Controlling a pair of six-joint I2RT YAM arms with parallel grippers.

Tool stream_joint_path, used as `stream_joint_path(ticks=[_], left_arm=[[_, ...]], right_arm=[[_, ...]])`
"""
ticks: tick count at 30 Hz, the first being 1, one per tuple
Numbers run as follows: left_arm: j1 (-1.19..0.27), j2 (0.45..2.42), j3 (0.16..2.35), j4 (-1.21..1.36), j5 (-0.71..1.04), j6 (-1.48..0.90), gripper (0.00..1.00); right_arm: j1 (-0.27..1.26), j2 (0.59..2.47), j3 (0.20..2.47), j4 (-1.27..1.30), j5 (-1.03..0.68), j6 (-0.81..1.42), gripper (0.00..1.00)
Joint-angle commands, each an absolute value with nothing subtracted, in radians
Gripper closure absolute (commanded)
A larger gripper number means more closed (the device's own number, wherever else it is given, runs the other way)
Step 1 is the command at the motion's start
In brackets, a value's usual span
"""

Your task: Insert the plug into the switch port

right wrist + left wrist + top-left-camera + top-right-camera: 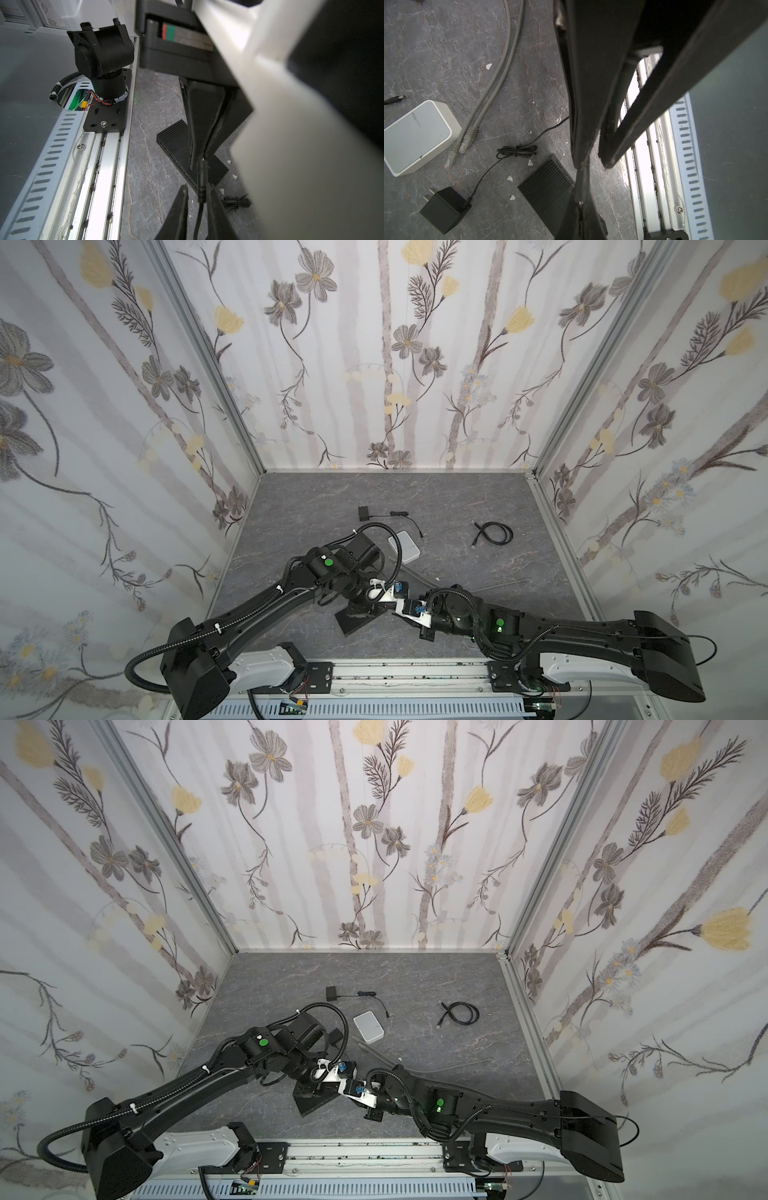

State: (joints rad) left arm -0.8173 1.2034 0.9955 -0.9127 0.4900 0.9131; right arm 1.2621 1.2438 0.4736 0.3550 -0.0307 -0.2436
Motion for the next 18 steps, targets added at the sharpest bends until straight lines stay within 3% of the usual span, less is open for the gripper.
stream_joint_path(ticks=[1, 5, 18], left_arm=[[-0.818, 1.198, 0.994, -0.903, 0.503, 0.927, 1.0], [-0.817, 1.195, 0.993, -0.902, 0.514, 0.927, 1.0], [-0.817, 1.199, 0.994, -0.906, 0.519, 0.928, 1.0]], right_arm=[[1.262, 1.247, 0.467, 0.386, -0.035, -0.231, 0.82], [1.261, 1.255, 0.467, 0.385, -0.032, -0.229, 0.78], [1.264, 1.232, 0.44, 0.403, -0.018, -0.213, 0.88]])
